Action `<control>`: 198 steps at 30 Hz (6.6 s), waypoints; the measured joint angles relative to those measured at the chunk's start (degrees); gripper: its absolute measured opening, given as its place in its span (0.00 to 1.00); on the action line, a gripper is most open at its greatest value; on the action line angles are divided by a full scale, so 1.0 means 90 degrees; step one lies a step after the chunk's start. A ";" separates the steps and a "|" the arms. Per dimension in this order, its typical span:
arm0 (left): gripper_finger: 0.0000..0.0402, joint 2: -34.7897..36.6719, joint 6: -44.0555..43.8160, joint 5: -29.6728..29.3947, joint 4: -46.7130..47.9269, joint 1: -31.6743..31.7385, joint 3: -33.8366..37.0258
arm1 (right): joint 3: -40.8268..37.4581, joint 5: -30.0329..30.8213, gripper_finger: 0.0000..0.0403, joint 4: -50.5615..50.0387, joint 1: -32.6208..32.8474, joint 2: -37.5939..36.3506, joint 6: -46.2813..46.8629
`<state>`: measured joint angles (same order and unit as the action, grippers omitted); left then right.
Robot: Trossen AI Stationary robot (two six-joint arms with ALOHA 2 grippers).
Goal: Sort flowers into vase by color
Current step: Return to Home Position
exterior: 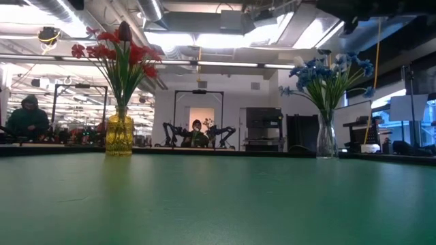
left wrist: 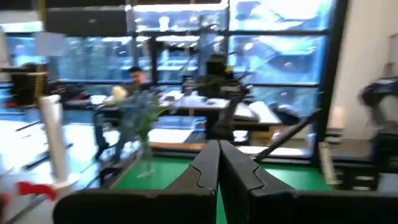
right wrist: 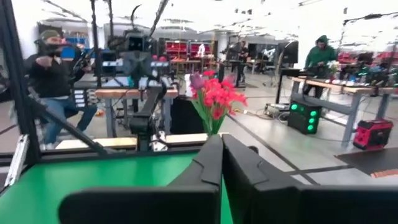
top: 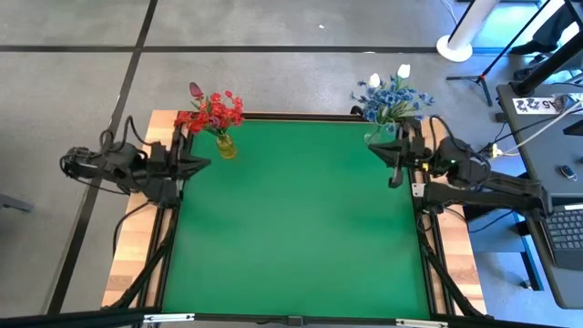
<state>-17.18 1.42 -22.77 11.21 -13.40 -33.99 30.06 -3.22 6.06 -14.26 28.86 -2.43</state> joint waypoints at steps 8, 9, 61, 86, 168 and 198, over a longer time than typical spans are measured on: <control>0.00 0.0071 -0.0238 0.0660 -0.0698 0.0418 0.0959 | -0.0407 0.0136 0.01 -0.0134 0.0001 -0.0376 0.0055; 0.00 0.0072 -0.0270 0.0683 -0.0704 0.0469 0.1047 | -0.0499 0.0139 0.01 -0.0253 0.0005 -0.0497 0.0075; 0.00 0.1395 -0.1301 0.0805 -0.2153 0.1726 0.3729 | -0.3276 0.0132 0.00 -0.0517 -0.0002 -0.3043 -0.0048; 0.00 0.1366 -0.1392 0.0846 -0.1573 0.1726 0.3722 | -0.3291 0.0398 0.05 -0.0558 -0.0002 -0.3014 -0.0052; 0.00 0.1366 -0.1383 0.0845 -0.1581 0.1726 0.3721 | -0.3296 0.0405 0.05 -0.0585 -0.0002 -0.3014 -0.0052; 0.00 0.1366 -0.1383 0.0846 -0.1582 0.1723 0.3722 | -0.3294 0.0406 0.05 -0.0584 -0.0002 -0.3015 -0.0052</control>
<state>-4.89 -11.03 -15.16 -3.03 2.11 -0.49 0.42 0.44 0.81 -14.28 1.73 -2.90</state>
